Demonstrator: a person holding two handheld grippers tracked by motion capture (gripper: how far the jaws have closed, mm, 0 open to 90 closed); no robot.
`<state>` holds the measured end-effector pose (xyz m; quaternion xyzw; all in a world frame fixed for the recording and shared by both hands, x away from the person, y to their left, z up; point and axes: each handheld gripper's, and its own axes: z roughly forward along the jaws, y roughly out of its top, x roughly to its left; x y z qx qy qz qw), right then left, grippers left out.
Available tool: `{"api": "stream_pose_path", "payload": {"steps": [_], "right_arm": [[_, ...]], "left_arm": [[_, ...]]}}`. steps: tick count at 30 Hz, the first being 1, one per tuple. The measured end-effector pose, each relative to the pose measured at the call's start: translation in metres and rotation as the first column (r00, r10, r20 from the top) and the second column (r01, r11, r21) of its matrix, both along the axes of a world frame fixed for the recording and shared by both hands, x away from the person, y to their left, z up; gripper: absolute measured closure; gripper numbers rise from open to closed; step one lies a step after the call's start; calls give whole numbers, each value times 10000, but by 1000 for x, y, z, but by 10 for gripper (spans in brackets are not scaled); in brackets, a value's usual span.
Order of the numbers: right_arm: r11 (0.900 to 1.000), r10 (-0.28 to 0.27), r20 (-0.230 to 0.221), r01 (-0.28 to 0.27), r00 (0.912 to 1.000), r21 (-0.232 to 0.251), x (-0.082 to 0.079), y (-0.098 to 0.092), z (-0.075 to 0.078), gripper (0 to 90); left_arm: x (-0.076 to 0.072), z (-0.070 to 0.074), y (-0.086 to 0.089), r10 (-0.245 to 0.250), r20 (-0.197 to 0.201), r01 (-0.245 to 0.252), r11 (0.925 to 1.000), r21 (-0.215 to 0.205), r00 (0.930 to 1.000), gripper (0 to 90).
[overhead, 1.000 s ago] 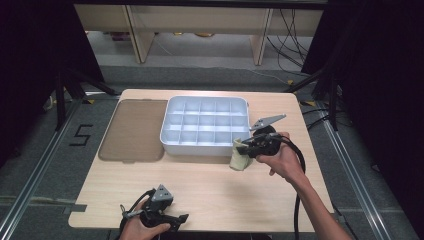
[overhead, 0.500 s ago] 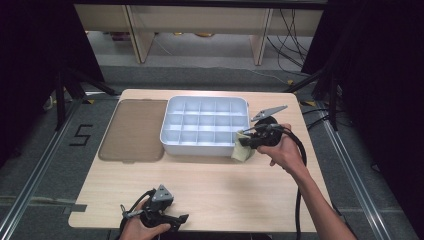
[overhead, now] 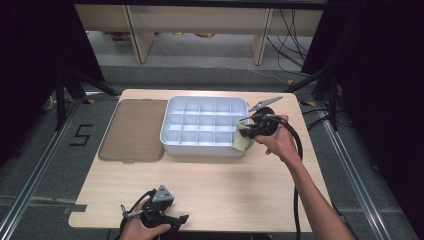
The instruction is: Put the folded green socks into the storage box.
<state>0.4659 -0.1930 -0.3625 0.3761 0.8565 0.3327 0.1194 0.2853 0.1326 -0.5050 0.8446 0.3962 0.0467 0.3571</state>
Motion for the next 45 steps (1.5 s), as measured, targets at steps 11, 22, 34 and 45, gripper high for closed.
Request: {"api": "stream_pose_path", "payload": {"steps": [11,22,34,45], "right_arm": [[9981,-556,30,557,9984,-260,22,2,-8,746],[9956,-606,264,623,9978,-705,41,1,-21,746],[9894,-529,237,556,9983,-1344,47,12,-32,745],[9809,-614,326,663,9976,-1827,50,16,-43,745]], "left_arm": [[0,1,0,-157,96,156,9998,118,9998,221],[-1,1,0,-168,83,168,9998,91,9998,221],[-1,1,-1,-213,76,213,9997,70,9997,222],[-2,1,-2,-133,82,133,9999,-9,9999,223]]}}
